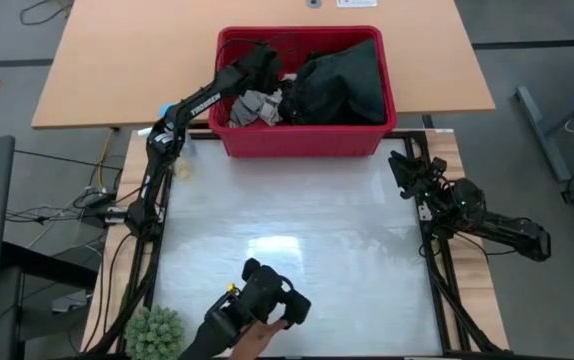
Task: Fold Laundry from Bin
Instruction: Fold the blue jeans
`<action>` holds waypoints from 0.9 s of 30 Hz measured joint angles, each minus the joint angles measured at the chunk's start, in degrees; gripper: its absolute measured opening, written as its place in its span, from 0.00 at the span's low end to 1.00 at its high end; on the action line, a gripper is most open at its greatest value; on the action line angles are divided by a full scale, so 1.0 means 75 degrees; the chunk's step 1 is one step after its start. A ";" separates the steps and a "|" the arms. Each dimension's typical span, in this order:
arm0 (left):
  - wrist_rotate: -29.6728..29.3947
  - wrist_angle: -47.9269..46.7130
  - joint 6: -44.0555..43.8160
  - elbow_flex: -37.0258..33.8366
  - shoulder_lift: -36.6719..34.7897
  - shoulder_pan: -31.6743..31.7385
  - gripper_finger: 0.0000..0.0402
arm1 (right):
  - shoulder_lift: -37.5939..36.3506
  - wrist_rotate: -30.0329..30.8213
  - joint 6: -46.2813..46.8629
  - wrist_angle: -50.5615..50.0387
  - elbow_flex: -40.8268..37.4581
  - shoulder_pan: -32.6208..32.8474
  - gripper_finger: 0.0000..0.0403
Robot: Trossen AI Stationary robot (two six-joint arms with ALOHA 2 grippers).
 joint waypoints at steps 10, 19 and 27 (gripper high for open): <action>0.0109 0.0128 -0.0856 -0.0025 0.0783 -0.0143 0.65 | -0.0022 -0.0026 0.0019 0.0002 0.0003 -0.0003 0.63; 0.1607 0.0652 -0.1597 -0.0031 0.1557 -0.0224 0.52 | -0.0017 0.0006 0.0020 0.0037 0.0006 0.0000 0.63; 0.1951 0.2172 -0.2068 -0.0031 0.1684 -0.0254 0.04 | -0.0015 0.0032 0.0054 0.0059 0.0006 0.0000 0.63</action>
